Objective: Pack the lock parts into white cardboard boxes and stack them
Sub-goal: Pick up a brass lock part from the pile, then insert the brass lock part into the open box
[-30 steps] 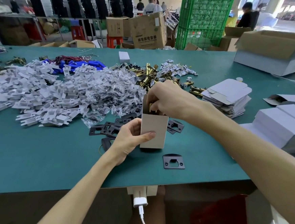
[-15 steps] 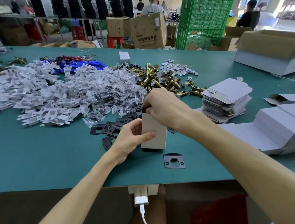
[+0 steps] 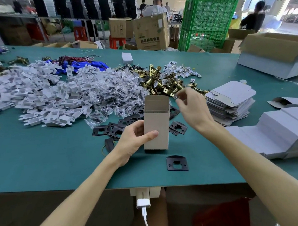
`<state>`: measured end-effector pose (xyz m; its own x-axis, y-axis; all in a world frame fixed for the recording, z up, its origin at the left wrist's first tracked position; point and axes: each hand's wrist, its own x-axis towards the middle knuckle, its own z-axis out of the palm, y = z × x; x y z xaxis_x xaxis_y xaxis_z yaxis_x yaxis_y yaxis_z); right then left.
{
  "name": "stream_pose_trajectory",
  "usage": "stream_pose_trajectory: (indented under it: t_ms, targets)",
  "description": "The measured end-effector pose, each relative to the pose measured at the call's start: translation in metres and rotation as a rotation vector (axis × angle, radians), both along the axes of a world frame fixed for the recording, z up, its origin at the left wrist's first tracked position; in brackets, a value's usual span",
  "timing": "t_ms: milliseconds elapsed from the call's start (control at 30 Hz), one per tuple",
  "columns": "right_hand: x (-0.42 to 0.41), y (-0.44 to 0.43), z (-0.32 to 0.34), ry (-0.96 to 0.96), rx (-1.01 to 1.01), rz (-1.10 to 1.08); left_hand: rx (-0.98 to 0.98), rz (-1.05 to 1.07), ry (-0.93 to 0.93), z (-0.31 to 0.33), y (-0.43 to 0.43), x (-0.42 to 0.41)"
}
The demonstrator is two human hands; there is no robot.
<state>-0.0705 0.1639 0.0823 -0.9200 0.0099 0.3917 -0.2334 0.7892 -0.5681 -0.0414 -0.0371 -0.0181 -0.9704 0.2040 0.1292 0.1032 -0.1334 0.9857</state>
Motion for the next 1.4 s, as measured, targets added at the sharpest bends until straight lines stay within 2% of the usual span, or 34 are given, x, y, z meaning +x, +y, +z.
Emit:
stream_pose_trajectory:
  t_ms: [67, 167, 300, 433, 600, 700, 900, 1033, 1167, 1400]
  targets:
    - [0.002, 0.0, -0.008, 0.006, -0.056, -0.025, -0.009, 0.009, -0.009, 0.0, 0.001, -0.001]
    - [0.005, -0.017, -0.006, 0.157, -0.104, -0.009, -0.037, 0.014, -0.027, -0.003, 0.001, -0.003]
    - [0.012, -0.069, 0.0, 0.302, 0.14, 0.133, -0.088, 0.023, -0.037, -0.006, 0.0, -0.005]
    - [0.01, -0.144, -0.013, 0.148, 0.311, 0.372, -0.227, 0.027, 0.006, -0.013, -0.003, -0.004]
    - [-0.014, -0.218, -0.037, -0.134, 0.425, 0.535, -0.116, 0.016, -0.032, -0.012, -0.003, -0.002]
    - [-0.028, -0.246, -0.047, -0.122, 0.467, 0.58, -0.125, 0.071, -0.072, -0.01, 0.002, -0.01]
    - [-0.041, -0.279, -0.064, -0.002, 0.707, 0.585, -0.221, 0.05, -0.056, -0.008, 0.001, -0.013]
    - [-0.039, -0.276, -0.072, 0.029, 0.617, 0.539, -0.257, 0.051, -0.047, -0.006, 0.0, -0.015]
    - [-0.033, -0.271, -0.07, -0.051, 0.469, 0.558, -0.262, 0.053, -0.04, -0.008, 0.0, -0.016]
    - [-0.017, -0.272, -0.07, -0.004, 0.521, 0.518, -0.238, 0.064, -0.019, -0.005, 0.0, -0.012]
